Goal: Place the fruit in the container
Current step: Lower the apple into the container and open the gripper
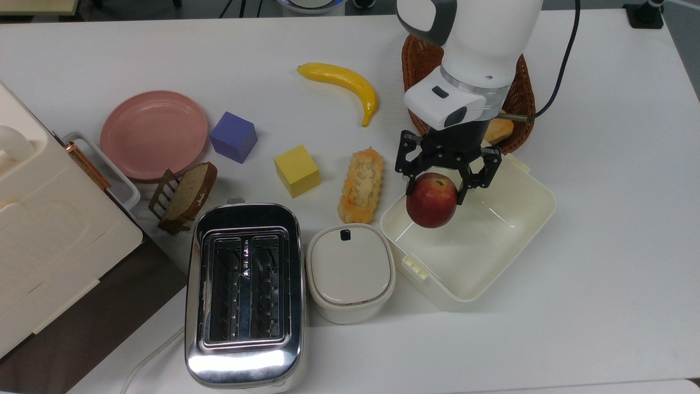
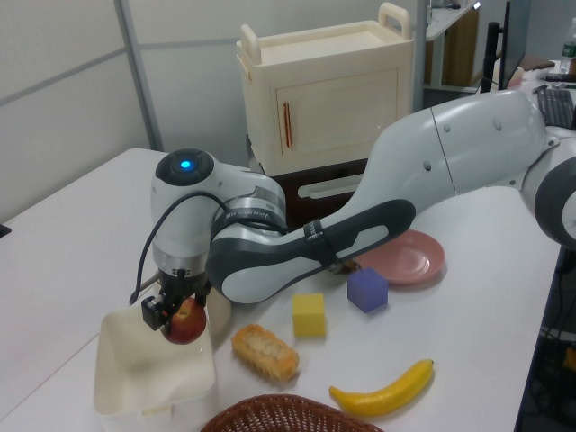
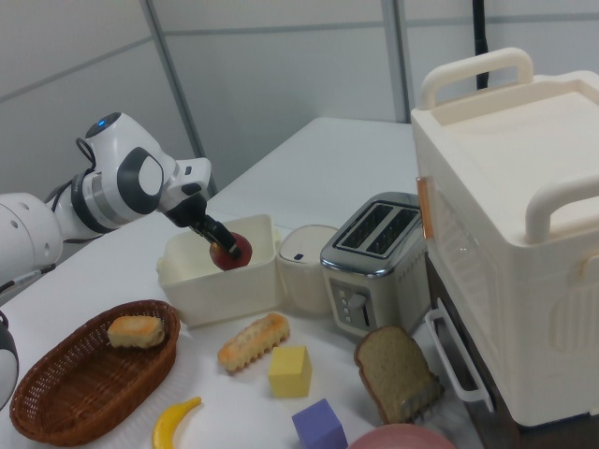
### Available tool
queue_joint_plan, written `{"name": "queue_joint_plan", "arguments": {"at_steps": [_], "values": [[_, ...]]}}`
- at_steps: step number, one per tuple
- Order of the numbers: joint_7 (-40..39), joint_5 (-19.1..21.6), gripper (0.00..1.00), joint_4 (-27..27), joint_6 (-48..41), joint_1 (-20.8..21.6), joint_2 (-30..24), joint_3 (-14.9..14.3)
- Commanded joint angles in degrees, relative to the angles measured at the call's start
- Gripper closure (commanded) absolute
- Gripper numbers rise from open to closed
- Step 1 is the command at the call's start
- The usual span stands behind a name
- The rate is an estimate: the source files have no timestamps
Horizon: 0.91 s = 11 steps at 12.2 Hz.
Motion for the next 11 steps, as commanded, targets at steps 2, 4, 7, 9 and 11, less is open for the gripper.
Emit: {"name": "queue_joint_plan", "arguments": {"at_steps": [2, 4, 7, 9, 11], "values": [[1.8, -2.5, 0.62, -1.0, 1.5, 0.3, -0.4, 0.2], [2.0, -3.4, 0.61, -1.4, 1.5, 0.6, -0.4, 0.3], [1.9, -7.0, 0.28, -2.3, 1.5, 0.8, -0.4, 0.3], [1.9, -7.2, 0.09, -2.3, 1.5, 0.7, -0.4, 0.3], [1.9, -7.2, 0.00, -2.3, 1.5, 0.7, -0.4, 0.3]]}}
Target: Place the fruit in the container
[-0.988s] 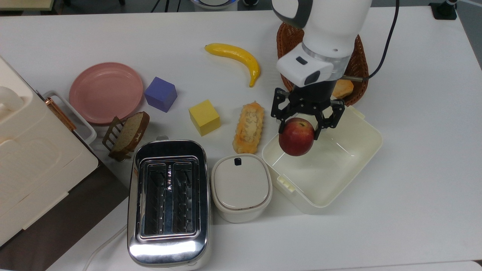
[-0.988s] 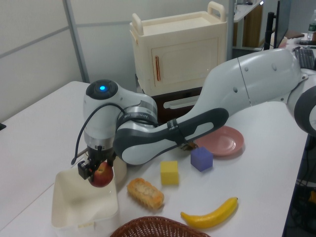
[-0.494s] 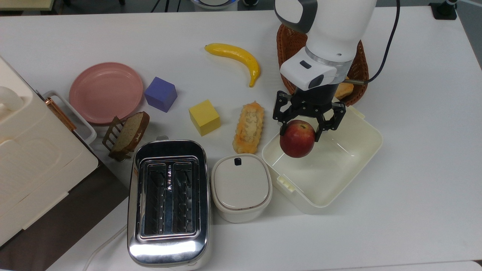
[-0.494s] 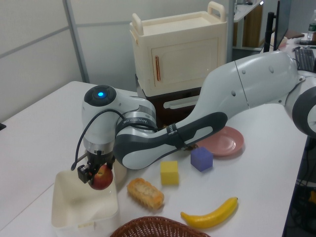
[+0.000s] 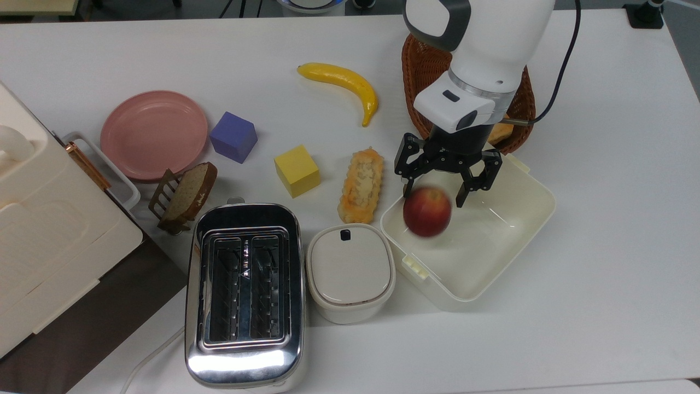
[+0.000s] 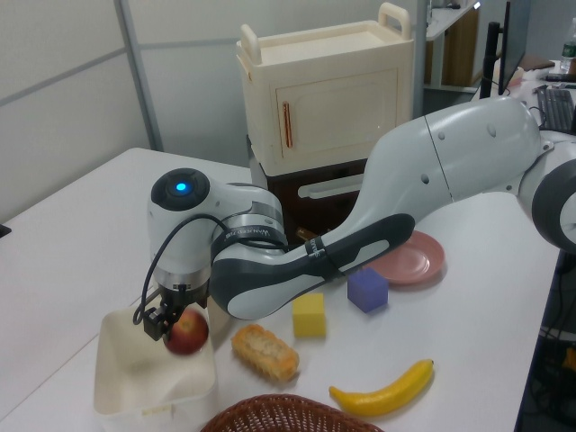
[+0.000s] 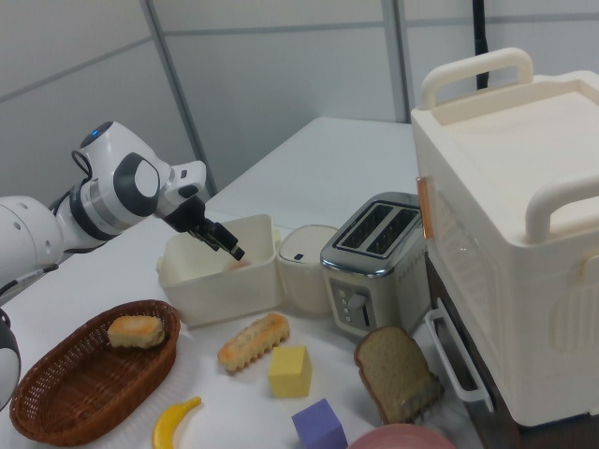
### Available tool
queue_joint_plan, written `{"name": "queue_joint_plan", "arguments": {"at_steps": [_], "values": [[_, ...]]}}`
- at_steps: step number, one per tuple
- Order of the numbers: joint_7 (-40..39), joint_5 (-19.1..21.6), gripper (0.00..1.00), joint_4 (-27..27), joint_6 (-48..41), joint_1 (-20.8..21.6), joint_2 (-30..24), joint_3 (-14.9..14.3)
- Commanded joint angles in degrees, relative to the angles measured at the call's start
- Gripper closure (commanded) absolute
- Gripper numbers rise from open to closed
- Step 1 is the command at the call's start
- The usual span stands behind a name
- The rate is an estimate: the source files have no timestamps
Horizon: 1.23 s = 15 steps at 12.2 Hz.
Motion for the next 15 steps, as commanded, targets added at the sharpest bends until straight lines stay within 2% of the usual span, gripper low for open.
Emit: {"name": "queue_joint_plan", "arguments": {"at_steps": [1, 6, 8, 9, 10, 11, 12, 14, 15], "values": [[1.5, -1.2, 0.00, -1.6, 1.5, 0.1, -1.1, -0.1], [1.3, -0.7, 0.00, -1.6, 0.7, -0.4, -1.9, -0.1], [1.0, 2.8, 0.00, -4.4, -7.9, -0.7, -7.1, -0.5], [-2.6, 5.6, 0.00, -6.9, -13.6, -1.7, -11.8, -0.7], [-8.4, 12.0, 0.00, -9.1, -18.4, -1.8, -16.7, -3.4], [-15.5, 16.8, 0.00, -9.9, -24.4, -0.8, -20.5, -7.8], [-19.8, 20.0, 0.00, -9.6, -30.7, 0.2, -23.2, -11.1], [-20.9, 21.9, 0.00, -9.9, -36.5, 2.6, -27.4, -17.9], [-21.7, 24.1, 0.00, -9.8, -37.9, 2.7, -28.2, -20.8]]}}
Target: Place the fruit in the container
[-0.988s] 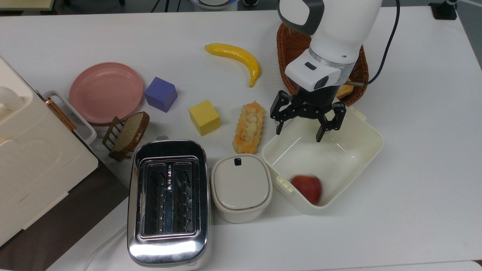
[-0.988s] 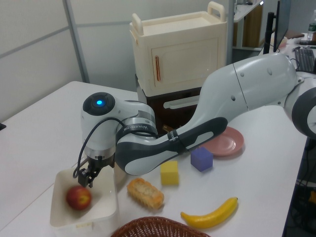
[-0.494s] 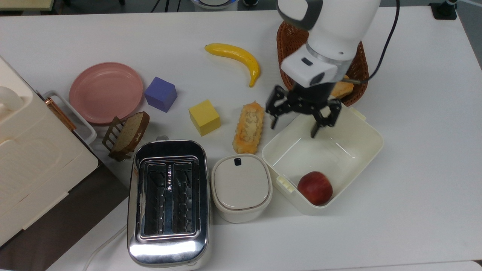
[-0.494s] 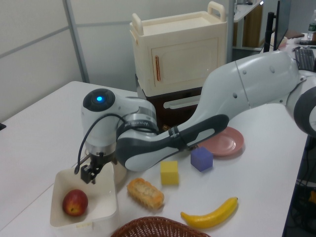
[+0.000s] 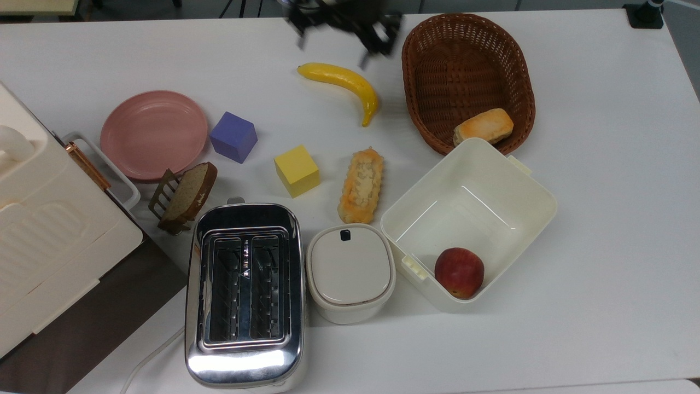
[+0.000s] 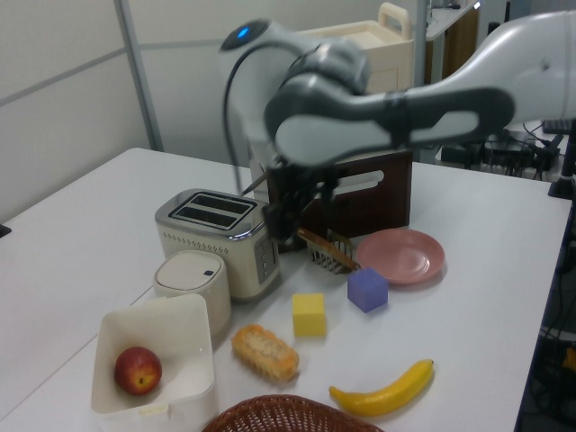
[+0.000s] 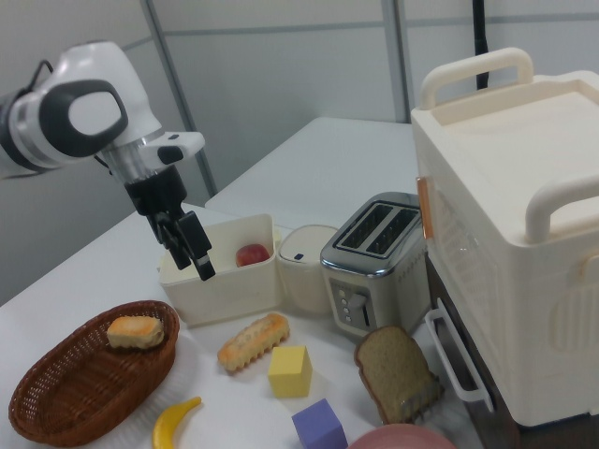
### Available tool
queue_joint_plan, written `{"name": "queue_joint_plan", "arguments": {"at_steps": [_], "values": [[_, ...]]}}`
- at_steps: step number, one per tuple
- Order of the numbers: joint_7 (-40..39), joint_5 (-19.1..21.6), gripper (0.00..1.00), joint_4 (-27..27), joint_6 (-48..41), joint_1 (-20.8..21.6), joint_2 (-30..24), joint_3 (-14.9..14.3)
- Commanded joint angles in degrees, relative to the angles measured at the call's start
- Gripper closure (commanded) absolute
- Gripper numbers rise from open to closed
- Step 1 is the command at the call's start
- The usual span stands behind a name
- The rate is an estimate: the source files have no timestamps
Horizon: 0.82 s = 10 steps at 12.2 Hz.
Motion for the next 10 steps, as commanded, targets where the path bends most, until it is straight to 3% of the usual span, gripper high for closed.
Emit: {"name": "queue_joint_plan", "arguments": {"at_steps": [1, 3, 4, 10], "values": [[-6.9, 5.9, 0.00, -4.0, -2.3, 2.6, -4.9, -9.0], [-17.4, 8.2, 0.00, -5.3, -2.1, 1.9, -6.0, -12.8], [-18.4, 9.8, 0.00, -5.2, -1.9, 0.9, -6.0, -14.2], [-18.8, 10.5, 0.00, -4.3, -1.3, -1.0, -5.5, -14.4]]}}
